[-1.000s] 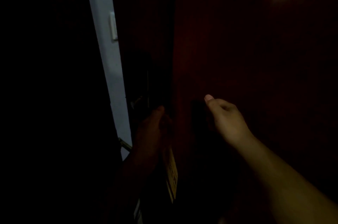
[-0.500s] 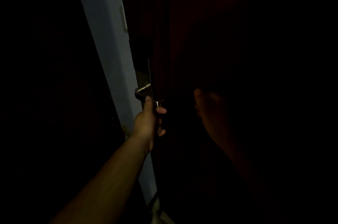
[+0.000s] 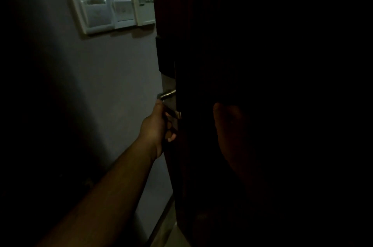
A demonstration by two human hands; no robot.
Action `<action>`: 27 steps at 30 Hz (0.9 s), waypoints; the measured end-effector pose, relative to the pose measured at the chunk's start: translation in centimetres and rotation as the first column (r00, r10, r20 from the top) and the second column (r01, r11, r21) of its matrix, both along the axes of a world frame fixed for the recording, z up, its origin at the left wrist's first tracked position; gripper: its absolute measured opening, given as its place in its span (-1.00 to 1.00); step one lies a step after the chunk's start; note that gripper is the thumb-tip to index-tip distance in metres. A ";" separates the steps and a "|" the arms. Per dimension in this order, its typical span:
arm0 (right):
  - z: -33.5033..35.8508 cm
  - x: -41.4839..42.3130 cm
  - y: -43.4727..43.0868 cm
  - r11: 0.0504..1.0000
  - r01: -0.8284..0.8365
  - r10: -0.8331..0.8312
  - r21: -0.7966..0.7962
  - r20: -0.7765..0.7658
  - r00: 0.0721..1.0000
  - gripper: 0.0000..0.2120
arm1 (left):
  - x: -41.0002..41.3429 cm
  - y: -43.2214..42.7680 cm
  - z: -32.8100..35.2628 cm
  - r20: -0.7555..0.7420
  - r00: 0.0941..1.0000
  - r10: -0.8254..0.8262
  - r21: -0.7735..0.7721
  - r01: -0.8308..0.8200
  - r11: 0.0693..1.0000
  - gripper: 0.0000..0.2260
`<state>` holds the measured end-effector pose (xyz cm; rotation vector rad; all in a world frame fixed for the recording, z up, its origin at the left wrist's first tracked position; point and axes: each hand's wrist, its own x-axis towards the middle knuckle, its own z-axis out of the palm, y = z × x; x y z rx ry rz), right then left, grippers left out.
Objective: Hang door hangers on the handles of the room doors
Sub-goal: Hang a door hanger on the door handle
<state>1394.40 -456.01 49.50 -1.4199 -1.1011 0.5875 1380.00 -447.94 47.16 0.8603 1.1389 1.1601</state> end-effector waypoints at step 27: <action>-1.5 21.9 21.3 0.925 0.376 -0.318 -0.064 0.411 0.854 -0.67 | 22.5 27.1 -2.0 -0.048 0.842 -0.537 -0.021 0.536 0.844 -0.45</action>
